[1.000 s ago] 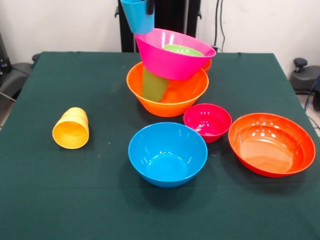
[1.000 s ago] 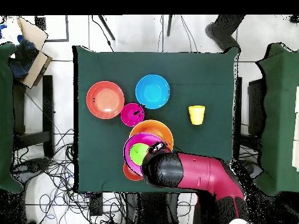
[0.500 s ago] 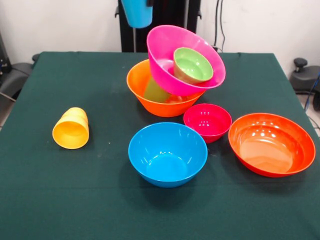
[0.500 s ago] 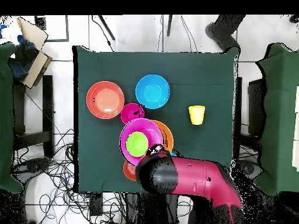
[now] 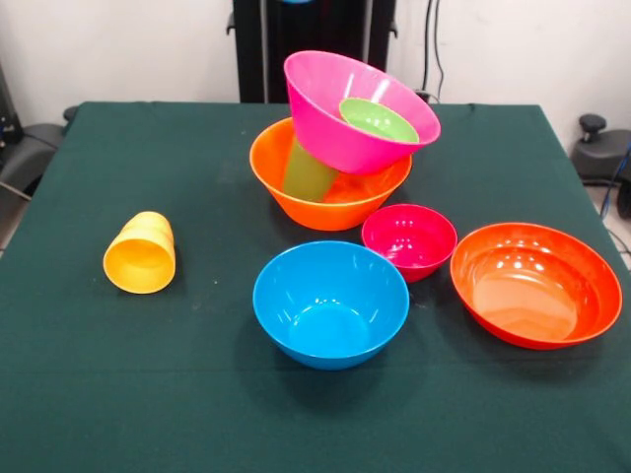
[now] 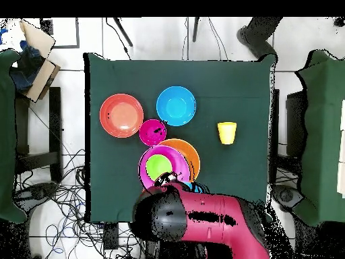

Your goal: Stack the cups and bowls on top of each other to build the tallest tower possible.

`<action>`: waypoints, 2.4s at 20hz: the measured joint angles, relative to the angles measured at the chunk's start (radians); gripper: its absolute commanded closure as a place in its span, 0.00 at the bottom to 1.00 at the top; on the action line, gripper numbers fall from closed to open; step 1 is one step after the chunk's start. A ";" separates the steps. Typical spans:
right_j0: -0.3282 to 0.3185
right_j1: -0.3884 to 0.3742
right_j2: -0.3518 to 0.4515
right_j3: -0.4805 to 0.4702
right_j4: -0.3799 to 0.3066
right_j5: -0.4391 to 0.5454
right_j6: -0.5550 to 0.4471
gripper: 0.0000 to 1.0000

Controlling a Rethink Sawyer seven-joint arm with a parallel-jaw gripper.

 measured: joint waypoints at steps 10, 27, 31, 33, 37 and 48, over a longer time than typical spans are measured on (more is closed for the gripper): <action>-0.013 -0.006 -0.001 0.000 0.010 0.012 0.000 1.00; 0.197 0.300 -0.059 -0.138 -0.024 -0.045 0.014 1.00; 0.218 0.341 -0.070 -0.160 -0.020 -0.045 0.015 1.00; 0.216 0.348 -0.074 -0.161 -0.017 -0.045 0.015 1.00; 0.207 0.341 -0.093 -0.161 0.003 -0.045 0.015 1.00; 0.195 0.264 -0.138 -0.161 0.037 -0.045 0.015 0.00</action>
